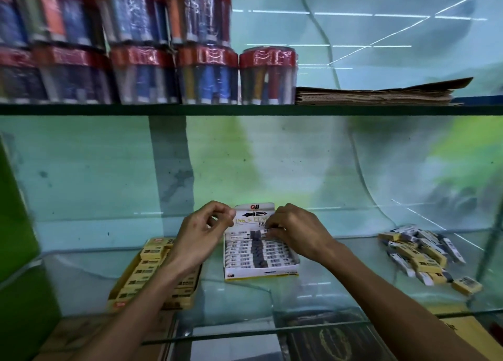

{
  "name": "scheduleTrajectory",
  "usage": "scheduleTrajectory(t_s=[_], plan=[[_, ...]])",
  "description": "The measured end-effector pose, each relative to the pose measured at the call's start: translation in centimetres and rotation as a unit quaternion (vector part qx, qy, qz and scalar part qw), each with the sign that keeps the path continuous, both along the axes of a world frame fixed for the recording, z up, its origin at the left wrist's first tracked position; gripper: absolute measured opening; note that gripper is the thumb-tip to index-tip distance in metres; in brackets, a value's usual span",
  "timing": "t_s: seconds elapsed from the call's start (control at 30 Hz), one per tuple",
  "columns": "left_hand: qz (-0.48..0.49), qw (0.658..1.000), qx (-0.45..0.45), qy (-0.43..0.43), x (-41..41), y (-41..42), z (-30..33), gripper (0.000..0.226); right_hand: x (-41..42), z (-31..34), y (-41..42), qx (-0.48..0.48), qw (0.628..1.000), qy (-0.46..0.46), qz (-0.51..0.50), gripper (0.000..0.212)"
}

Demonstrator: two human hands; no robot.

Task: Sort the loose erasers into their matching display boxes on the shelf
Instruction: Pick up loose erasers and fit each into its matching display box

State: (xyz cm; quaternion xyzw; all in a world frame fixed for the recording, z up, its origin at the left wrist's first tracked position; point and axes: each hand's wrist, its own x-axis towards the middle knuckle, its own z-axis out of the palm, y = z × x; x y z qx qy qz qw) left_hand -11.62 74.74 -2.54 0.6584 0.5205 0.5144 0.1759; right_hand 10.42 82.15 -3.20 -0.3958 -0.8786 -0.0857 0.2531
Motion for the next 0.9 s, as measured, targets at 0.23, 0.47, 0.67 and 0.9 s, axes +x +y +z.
scheduleTrajectory(t_s=[0.23, 0.47, 0.67, 0.9], plan=[[0.011, 1.000, -0.011, 0.000, -1.3, -0.5, -0.3, 0.010, -1.6, -0.7, 1.1, -0.026, 0.997, -0.041, -0.053, 0.016], [0.001, 1.000, -0.005, 0.013, -0.8, -0.5, -0.3, 0.007, -1.8, -1.3, 1.3, 0.012, 0.996, -0.051, -0.075, 0.013], [-0.047, 0.999, 0.002, 0.022, 1.7, 0.1, -0.5, 0.007, 1.9, -0.8, 0.2, -0.007, 0.997, 0.038, -0.063, 0.016], [-0.133, 0.990, 0.008, 0.056, 7.9, 1.4, -1.1, 0.009, 11.0, -2.3, -1.8, -0.016, 0.985, 0.134, -0.109, 0.011]])
